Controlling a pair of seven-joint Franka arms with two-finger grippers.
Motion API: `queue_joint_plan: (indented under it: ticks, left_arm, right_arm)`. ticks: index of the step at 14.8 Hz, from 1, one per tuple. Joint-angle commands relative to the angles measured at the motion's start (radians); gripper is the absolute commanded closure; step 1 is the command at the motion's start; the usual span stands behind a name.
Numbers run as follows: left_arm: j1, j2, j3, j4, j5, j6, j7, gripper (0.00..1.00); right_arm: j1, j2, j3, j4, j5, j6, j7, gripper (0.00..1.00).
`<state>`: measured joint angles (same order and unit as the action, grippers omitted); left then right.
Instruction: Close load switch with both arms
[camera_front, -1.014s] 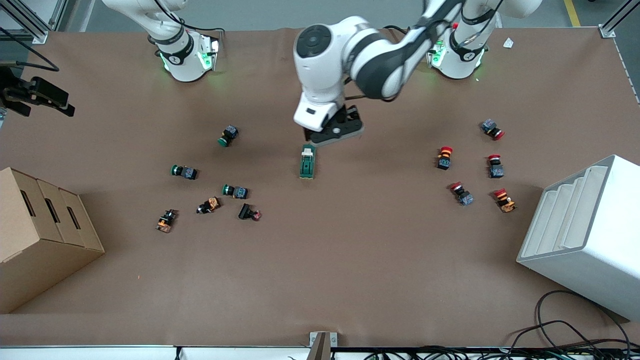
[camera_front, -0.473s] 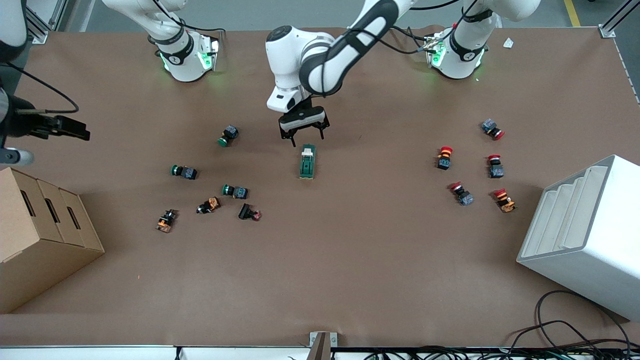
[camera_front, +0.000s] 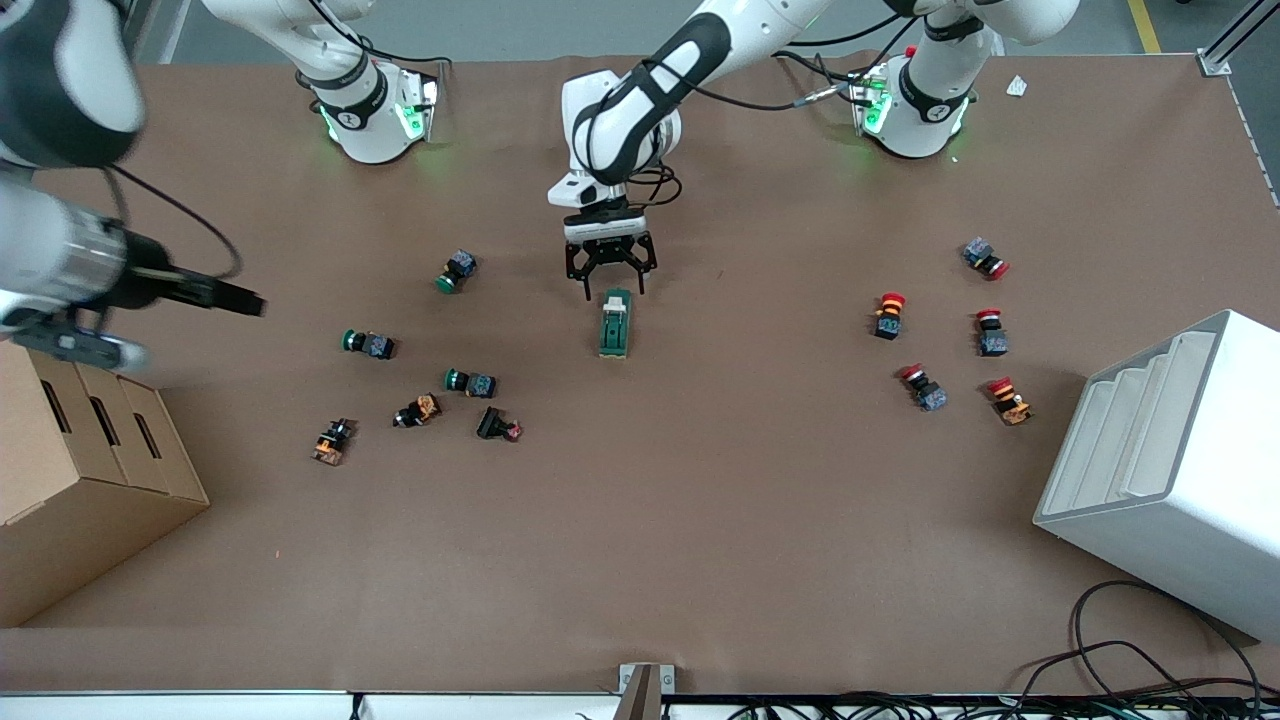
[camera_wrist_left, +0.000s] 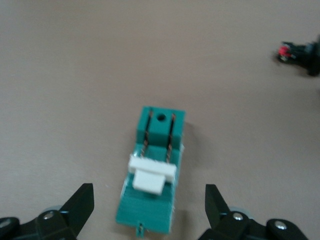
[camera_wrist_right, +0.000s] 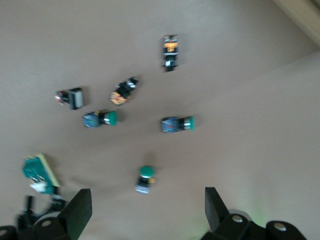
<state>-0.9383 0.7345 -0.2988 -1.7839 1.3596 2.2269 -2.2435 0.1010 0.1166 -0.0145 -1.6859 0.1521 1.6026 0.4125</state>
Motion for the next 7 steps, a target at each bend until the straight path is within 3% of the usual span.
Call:
queue_joint_plan:
  ticks: [1,4,7]
  left_arm:
    - [-0.005,-0.001,0.003,-0.064,0.177,0.005,-0.076,0.01]
    - [-0.004,0.008,0.004,-0.114,0.347,-0.010,-0.160,0.01]
    - [-0.023,0.034,0.003,-0.115,0.360,-0.085,-0.163,0.01]
  right_arm:
    - [0.100,-0.005,-0.002,-0.115,0.094,0.135,0.190,0.00]
    - [0.224,0.041,-0.001,-0.158,0.136,0.269,0.328,0.00]
    - [0.339,0.130,-0.002,-0.169,0.208,0.405,0.418,0.00]
